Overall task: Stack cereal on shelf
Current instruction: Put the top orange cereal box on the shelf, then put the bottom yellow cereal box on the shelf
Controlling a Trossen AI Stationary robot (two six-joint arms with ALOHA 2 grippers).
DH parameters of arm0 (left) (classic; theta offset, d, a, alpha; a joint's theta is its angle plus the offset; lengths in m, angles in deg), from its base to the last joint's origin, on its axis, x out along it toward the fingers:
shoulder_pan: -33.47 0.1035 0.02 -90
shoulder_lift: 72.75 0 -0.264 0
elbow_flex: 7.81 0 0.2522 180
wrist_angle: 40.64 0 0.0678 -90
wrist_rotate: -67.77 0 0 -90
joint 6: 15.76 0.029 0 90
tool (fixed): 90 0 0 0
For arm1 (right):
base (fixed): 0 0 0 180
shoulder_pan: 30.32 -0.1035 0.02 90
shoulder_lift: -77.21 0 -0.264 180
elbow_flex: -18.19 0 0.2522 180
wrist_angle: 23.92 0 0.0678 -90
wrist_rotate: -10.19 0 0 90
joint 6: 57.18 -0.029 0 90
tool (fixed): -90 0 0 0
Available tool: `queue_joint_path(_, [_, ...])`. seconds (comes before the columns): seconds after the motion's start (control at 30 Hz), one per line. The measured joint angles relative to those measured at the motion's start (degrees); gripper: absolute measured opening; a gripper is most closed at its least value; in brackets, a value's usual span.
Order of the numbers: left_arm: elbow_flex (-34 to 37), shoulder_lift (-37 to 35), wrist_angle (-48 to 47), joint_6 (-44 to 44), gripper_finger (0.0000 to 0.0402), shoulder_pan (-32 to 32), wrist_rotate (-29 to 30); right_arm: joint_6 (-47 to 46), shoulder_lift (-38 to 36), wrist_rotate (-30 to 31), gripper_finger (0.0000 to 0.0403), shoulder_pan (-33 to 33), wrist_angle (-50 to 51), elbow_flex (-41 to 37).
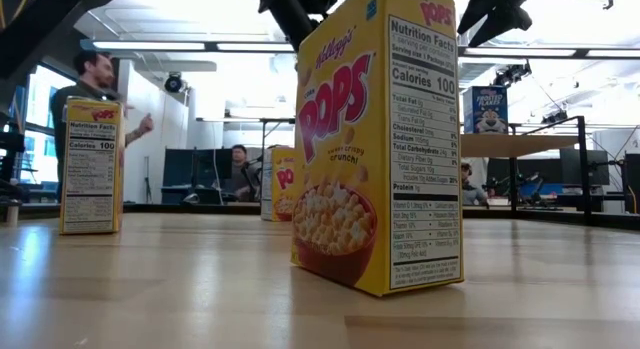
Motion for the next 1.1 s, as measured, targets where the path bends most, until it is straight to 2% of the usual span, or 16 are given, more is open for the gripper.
queue_joint_path(0.73, [0.04,1.99,3.17,-0.25,0.0266,-0.18,-3.86,0.0,0.0,0.0,0.024,0.01,0.0,-0.02])
queue_joint_path(1.1, [0.04,1.49,-0.21,-2.84,0.0266,-2.1,-1.81,0.0,0.0,0.0,0.024,0.02,0.0,-0.02])
